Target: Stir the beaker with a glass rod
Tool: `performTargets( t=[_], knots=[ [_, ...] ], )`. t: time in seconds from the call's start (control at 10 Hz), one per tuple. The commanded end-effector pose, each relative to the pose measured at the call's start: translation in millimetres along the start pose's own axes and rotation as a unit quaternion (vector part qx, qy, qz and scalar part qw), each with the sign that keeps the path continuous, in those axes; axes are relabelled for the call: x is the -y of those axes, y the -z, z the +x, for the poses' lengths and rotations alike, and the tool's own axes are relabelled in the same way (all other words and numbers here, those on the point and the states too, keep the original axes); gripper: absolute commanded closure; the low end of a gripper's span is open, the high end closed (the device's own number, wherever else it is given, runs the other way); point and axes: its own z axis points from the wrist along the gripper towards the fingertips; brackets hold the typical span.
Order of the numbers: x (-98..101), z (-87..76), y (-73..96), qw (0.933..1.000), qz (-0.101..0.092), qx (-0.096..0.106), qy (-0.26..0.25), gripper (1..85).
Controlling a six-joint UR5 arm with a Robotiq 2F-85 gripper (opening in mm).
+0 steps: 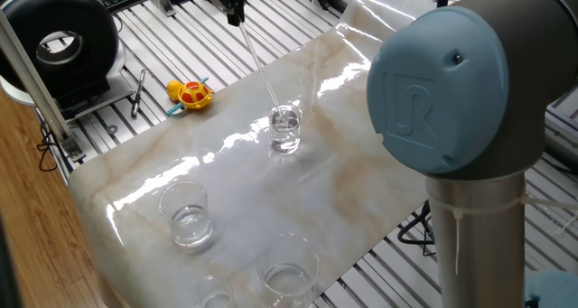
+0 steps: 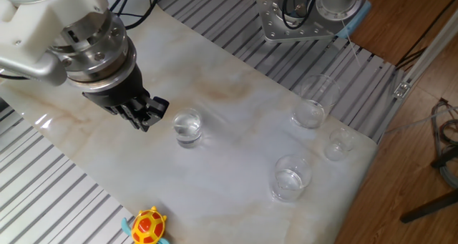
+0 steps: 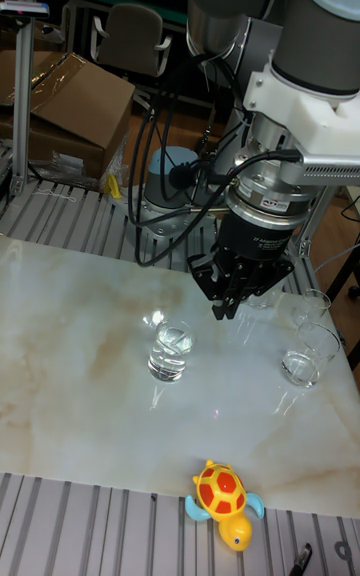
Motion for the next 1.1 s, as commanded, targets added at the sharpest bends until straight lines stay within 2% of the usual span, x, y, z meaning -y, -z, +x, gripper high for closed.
performTargets(
  t=[0.0, 1.0],
  knots=[
    [-1.2, -3.3, -3.1, 1.0000, -0.005, 0.002, 0.006, 84.7],
    [-4.7, -3.1, -8.8, 0.9999, -0.015, -0.004, 0.001, 84.7]
  ],
)
